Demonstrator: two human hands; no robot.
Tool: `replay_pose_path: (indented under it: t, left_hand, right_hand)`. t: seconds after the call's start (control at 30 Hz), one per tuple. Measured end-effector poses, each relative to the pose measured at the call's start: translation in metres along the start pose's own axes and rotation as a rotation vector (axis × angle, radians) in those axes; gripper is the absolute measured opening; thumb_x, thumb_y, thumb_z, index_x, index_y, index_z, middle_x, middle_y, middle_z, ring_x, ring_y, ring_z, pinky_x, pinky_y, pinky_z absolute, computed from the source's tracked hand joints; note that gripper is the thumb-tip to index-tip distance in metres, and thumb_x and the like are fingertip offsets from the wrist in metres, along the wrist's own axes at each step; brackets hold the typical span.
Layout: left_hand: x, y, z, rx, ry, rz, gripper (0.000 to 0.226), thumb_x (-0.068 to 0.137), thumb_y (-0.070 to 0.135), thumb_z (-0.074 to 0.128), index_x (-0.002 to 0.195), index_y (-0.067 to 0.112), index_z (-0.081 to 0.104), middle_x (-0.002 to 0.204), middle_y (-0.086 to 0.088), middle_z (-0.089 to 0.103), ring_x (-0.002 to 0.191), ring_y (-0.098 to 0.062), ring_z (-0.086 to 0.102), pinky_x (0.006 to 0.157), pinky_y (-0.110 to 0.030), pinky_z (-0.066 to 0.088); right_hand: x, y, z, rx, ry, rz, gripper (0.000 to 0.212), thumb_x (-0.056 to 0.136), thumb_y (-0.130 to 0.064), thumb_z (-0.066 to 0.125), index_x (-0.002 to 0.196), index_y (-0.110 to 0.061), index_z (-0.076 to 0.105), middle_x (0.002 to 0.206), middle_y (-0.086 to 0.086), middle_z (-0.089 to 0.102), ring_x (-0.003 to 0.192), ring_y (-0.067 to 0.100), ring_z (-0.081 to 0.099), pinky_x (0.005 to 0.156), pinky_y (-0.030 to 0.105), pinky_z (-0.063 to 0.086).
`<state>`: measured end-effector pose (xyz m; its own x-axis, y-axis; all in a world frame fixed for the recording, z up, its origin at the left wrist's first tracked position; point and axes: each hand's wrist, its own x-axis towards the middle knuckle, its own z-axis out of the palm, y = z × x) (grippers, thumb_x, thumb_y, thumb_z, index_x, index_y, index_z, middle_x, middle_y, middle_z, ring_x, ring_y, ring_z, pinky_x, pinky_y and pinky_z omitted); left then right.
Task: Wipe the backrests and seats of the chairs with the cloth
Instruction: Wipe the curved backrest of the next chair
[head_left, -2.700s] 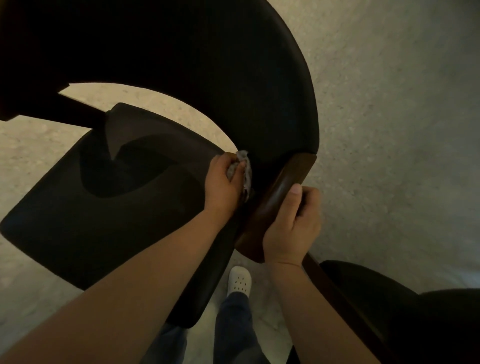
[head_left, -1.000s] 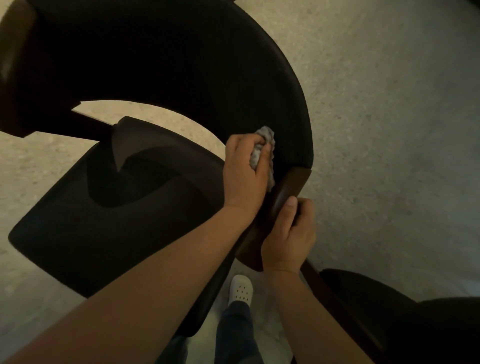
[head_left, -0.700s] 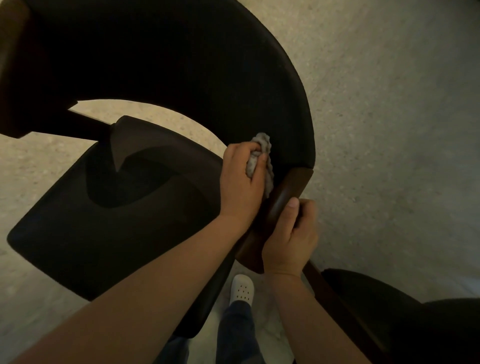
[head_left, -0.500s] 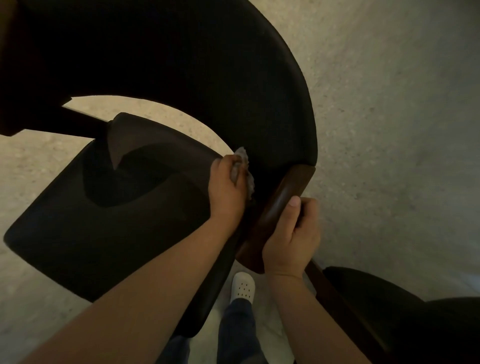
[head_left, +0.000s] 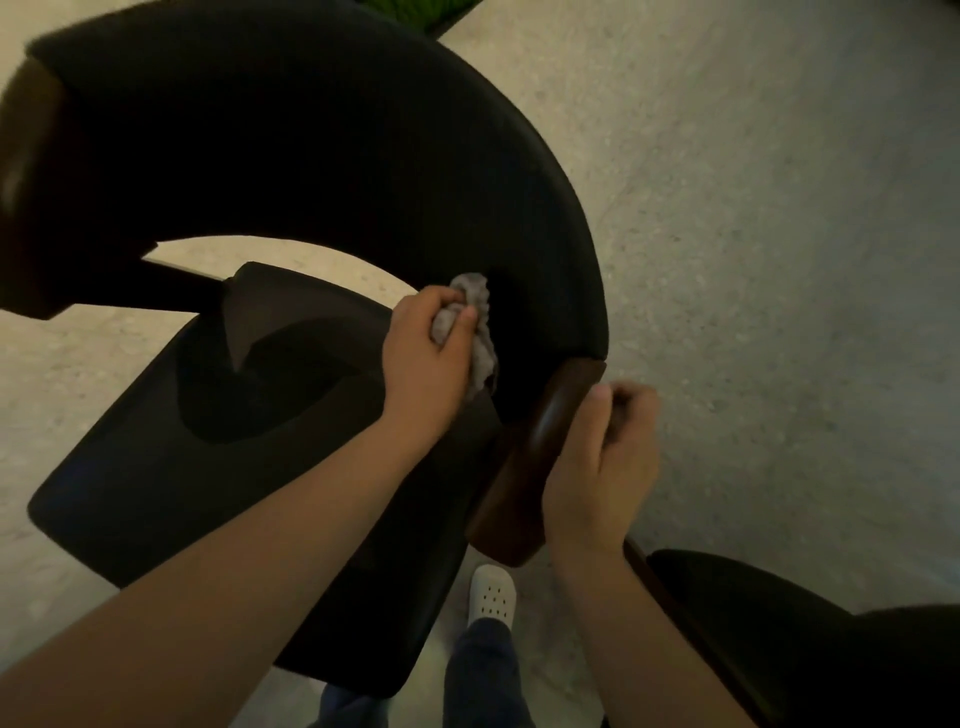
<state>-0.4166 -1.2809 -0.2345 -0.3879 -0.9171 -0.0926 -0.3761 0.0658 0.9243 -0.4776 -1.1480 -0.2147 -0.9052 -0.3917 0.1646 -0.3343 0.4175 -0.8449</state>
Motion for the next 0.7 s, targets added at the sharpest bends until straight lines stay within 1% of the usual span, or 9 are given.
replay_pose_path:
  t: [0.07,0.17,0.27,0.33,0.4,0.5,0.57,0.63,0.7]
  left_hand:
    - [0.004,0.018,-0.002,0.019,0.009,0.073,0.008,0.096,0.024,0.056,0.103,0.02,0.058,0.105,0.0,0.055,0.09,0.001,0.051,0.075,-0.002,0.037]
    - [0.01,0.037,-0.006,0.033,0.026,0.133,0.007,0.096,0.024,0.057,0.102,0.019,0.058,0.104,-0.001,0.055,0.086,0.007,0.05,0.075,0.0,0.036]
    - [0.014,0.05,-0.009,0.01,0.021,0.201,0.005,0.096,0.021,0.058,0.1,0.02,0.057,0.102,0.002,0.052,0.086,0.013,0.05,0.077,-0.002,0.039]
    - [0.016,0.06,-0.008,0.005,0.01,0.279,0.005,0.095,0.02,0.059,0.099,0.019,0.057,0.101,0.006,0.05,0.087,0.01,0.051,0.079,-0.005,0.04]
    - [0.016,0.069,0.001,0.015,0.008,0.349,0.005,0.094,0.021,0.061,0.098,0.02,0.058,0.102,0.006,0.049,0.089,0.004,0.052,0.081,-0.008,0.042]
    - [0.014,0.083,0.021,0.047,-0.013,0.385,0.014,0.092,0.027,0.063,0.102,0.017,0.064,0.107,-0.001,0.05,0.093,-0.009,0.055,0.084,-0.023,0.05]
    - [0.017,0.085,0.03,0.159,-0.002,0.436,0.02,0.091,0.031,0.064,0.104,0.015,0.067,0.107,-0.004,0.052,0.094,-0.014,0.053,0.083,-0.03,0.051]
    - [0.023,0.082,0.032,0.242,0.015,0.484,0.021,0.09,0.032,0.066,0.103,0.015,0.068,0.105,-0.004,0.052,0.093,-0.014,0.051,0.08,-0.029,0.05]
    - [0.026,0.078,0.031,0.2,0.019,0.458,0.021,0.091,0.032,0.064,0.101,0.014,0.066,0.104,-0.003,0.051,0.09,-0.012,0.052,0.078,-0.026,0.051]
  right_hand:
    - [0.018,-0.007,0.006,0.006,0.047,0.01,0.016,0.096,-0.048,0.036,0.09,-0.037,0.046,0.072,-0.015,0.052,0.063,0.0,0.052,0.057,0.008,0.041]
    - [0.028,-0.007,0.016,0.038,0.058,0.029,0.022,0.1,-0.04,0.04,0.091,-0.022,0.051,0.069,-0.016,0.05,0.063,-0.003,0.05,0.058,0.007,0.04]
    - [0.025,-0.003,0.019,0.075,0.071,0.044,0.019,0.102,-0.031,0.043,0.091,-0.018,0.051,0.074,-0.027,0.053,0.065,-0.007,0.05,0.059,0.004,0.039]
    - [0.025,-0.004,0.019,0.08,0.078,0.044,0.021,0.101,-0.032,0.042,0.09,-0.017,0.052,0.076,-0.029,0.052,0.065,-0.008,0.05,0.059,0.004,0.038]
    - [0.026,-0.006,0.019,0.083,0.077,0.038,0.027,0.1,-0.038,0.039,0.09,-0.016,0.052,0.075,-0.029,0.052,0.064,-0.007,0.049,0.057,0.005,0.038]
    - [0.026,-0.005,0.019,0.089,0.071,0.036,0.031,0.098,-0.042,0.036,0.091,-0.016,0.052,0.075,-0.03,0.052,0.064,-0.006,0.049,0.056,0.006,0.038]
    - [0.027,-0.005,0.02,0.086,0.067,0.049,0.03,0.097,-0.045,0.035,0.091,-0.02,0.051,0.075,-0.029,0.052,0.065,-0.005,0.05,0.057,0.007,0.038]
    - [0.027,-0.005,0.021,0.083,0.069,0.057,0.03,0.097,-0.047,0.035,0.09,-0.022,0.05,0.076,-0.027,0.052,0.066,-0.003,0.05,0.057,0.009,0.039]
    - [0.027,-0.004,0.021,0.074,0.071,0.034,0.029,0.098,-0.043,0.035,0.09,-0.02,0.051,0.077,-0.028,0.053,0.066,-0.004,0.051,0.057,0.007,0.038]
